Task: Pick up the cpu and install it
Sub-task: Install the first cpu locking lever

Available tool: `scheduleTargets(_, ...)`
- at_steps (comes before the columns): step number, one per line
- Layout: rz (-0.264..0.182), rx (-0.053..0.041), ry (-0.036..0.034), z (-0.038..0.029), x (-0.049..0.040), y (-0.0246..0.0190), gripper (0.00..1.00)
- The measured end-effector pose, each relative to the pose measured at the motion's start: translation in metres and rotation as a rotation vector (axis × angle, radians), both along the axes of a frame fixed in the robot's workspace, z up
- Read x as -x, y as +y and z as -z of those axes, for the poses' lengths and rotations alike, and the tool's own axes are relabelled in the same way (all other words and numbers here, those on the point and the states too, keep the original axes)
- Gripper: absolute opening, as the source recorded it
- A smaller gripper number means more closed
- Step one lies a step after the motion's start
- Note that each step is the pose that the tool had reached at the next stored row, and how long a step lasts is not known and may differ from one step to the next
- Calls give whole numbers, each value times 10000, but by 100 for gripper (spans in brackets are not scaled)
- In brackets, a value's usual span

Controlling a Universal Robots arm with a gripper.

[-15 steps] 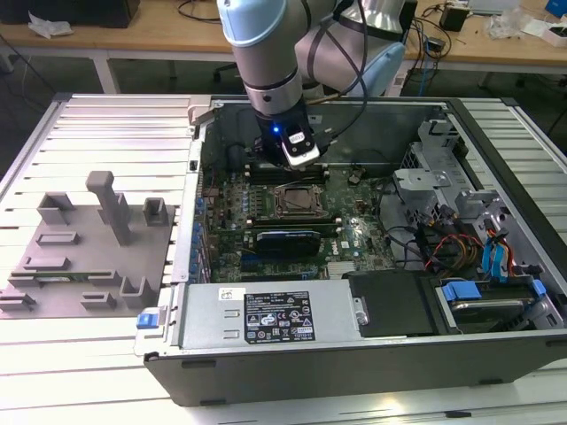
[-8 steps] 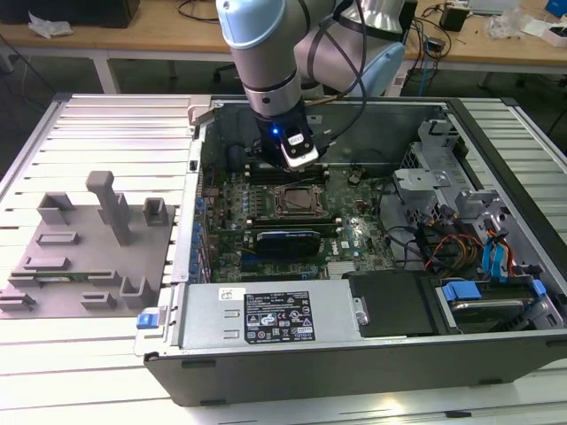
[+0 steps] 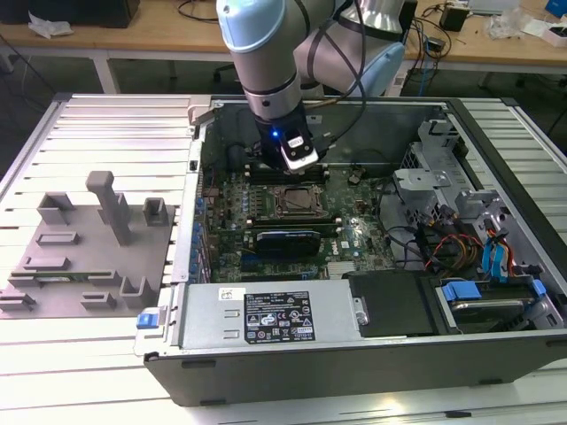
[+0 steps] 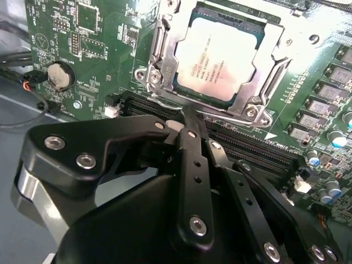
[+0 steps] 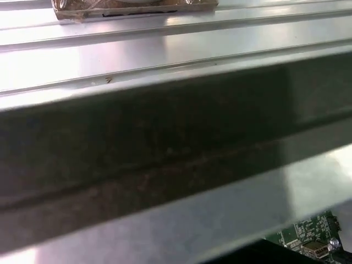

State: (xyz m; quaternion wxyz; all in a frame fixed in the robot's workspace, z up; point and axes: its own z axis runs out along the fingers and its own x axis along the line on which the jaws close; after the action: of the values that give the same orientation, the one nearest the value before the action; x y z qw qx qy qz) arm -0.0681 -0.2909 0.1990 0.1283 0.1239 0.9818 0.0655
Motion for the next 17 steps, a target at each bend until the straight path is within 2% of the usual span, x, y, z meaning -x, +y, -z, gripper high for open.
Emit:
scheduleTargets(4,1,77,3,21,1,-7,11)
scheduleTargets(7,1,85,-3,49,1,-10,11)
scheduleTargets(12,1,81,-5,53,-11,-10,11)
scheduleTargets(13,1,82,2,43,-12,-8,11)
scheduleTargets(17,1,84,20,-98,-13,-9,11)
